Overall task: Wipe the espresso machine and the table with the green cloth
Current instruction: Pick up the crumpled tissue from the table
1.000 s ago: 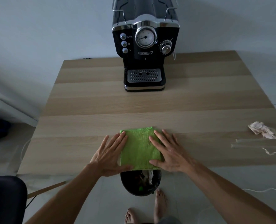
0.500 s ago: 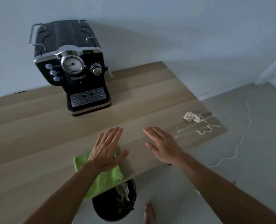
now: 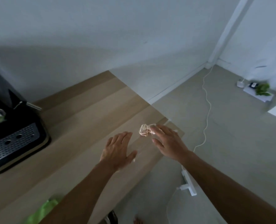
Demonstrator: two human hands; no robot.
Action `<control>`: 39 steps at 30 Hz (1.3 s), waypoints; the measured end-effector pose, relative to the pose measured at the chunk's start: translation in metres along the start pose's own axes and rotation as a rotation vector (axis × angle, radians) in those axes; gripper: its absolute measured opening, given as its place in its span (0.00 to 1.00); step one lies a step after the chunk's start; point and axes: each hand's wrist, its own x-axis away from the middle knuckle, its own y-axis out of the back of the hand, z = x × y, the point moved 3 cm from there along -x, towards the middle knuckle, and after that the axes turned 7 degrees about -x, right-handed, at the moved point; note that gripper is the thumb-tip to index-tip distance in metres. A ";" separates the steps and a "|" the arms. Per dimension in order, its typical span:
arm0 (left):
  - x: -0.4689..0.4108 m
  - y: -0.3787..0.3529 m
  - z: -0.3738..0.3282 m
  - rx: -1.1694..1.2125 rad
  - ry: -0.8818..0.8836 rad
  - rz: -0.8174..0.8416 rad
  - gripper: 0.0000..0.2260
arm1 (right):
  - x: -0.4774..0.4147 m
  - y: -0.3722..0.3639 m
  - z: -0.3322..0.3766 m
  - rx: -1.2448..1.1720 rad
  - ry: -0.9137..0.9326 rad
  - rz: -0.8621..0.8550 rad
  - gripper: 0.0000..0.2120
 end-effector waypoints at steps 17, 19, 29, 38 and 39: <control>-0.042 -0.044 -0.031 -0.061 0.083 -0.172 0.13 | -0.075 -0.039 -0.024 -0.105 -0.041 0.058 0.12; -0.038 -0.042 -0.029 -0.052 0.096 -0.175 0.13 | -0.078 -0.039 -0.021 -0.132 -0.079 0.071 0.11; 0.039 0.001 0.011 0.009 0.322 -0.271 0.05 | -0.071 -0.024 0.053 -0.203 0.076 0.015 0.12; 0.197 0.028 0.038 -0.061 0.648 -0.461 0.08 | -0.020 -0.056 0.180 -0.230 0.372 0.106 0.12; 0.219 0.028 0.039 -0.058 0.690 -0.475 0.07 | -0.008 -0.062 0.194 -0.225 0.401 0.126 0.12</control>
